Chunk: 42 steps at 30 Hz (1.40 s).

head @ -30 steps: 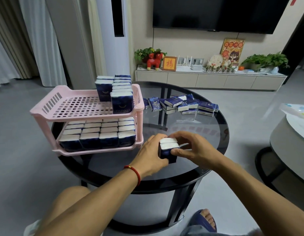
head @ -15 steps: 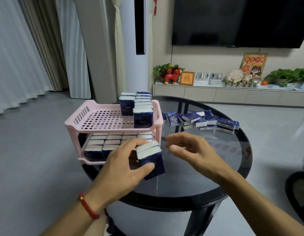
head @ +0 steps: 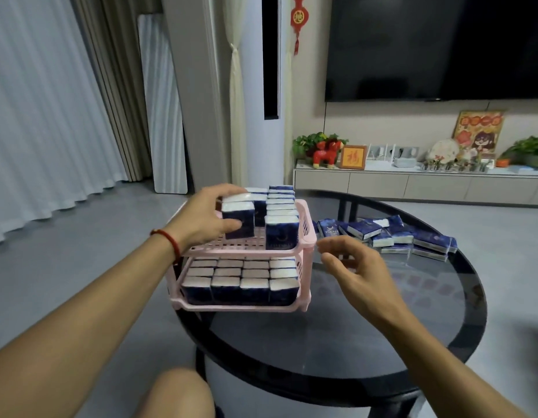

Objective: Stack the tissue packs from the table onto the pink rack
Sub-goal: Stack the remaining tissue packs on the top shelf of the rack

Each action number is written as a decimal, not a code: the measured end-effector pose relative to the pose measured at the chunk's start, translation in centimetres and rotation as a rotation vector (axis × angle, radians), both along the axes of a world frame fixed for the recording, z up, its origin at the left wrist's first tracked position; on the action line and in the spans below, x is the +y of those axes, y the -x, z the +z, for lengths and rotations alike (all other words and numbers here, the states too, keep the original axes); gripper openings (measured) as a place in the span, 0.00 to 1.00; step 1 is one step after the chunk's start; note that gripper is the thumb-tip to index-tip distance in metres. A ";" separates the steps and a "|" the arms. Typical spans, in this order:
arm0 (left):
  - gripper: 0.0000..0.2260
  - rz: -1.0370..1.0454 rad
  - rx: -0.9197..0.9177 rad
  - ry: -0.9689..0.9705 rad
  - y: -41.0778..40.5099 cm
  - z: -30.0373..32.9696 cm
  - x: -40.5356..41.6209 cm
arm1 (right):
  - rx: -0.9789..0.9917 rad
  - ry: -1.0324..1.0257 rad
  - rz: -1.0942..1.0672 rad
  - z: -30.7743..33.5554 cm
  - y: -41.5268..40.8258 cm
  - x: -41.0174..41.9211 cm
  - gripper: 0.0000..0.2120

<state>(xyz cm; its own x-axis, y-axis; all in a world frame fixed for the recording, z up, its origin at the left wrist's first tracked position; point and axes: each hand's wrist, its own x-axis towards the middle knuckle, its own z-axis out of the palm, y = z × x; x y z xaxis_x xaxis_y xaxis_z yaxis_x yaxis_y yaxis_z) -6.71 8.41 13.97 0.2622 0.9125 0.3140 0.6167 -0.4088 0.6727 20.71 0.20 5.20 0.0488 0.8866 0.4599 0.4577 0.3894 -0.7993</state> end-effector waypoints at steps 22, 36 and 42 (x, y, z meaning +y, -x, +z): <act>0.53 -0.053 0.173 0.047 -1.7 -2.3 5.4 | 0.001 0.050 -0.065 -1.2 0.0 2.1 0.08; 0.30 -0.101 0.139 0.106 -1.4 -2.7 5.0 | 0.060 -0.038 -0.121 -0.7 1.6 2.7 0.07; 0.35 -0.058 0.154 0.144 -1.0 -2.5 4.5 | 0.060 0.030 -0.121 -1.4 1.3 3.5 0.10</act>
<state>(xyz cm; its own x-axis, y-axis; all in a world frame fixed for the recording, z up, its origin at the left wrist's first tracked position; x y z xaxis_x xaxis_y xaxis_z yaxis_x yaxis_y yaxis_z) -5.67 12.93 11.42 0.3506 0.9269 0.1337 0.6947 -0.3532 0.6266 19.36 3.67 3.79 0.1826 0.8858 0.4266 0.4510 0.3101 -0.8369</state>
